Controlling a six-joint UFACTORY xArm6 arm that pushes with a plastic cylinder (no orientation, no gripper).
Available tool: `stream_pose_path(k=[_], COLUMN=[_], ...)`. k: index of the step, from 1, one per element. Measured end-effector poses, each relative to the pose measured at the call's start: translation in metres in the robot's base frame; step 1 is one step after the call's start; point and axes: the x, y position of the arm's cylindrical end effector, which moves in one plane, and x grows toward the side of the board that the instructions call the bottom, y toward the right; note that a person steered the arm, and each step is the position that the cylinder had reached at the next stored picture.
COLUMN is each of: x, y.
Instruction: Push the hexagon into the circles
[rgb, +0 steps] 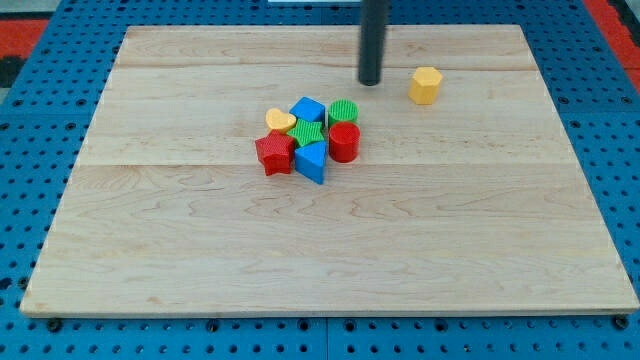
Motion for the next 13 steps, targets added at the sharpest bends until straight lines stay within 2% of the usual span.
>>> stream_pose_path(k=[1,2,3,4,5,6,8,9,11,12,13], x=[0.000,0.003,-0.045,-0.004,-0.001,0.015,0.042,0.050,0.052,0.062,0.078], y=[0.047,0.054,0.063,0.112,0.122,0.110,0.034,0.027,0.069,0.023,0.031])
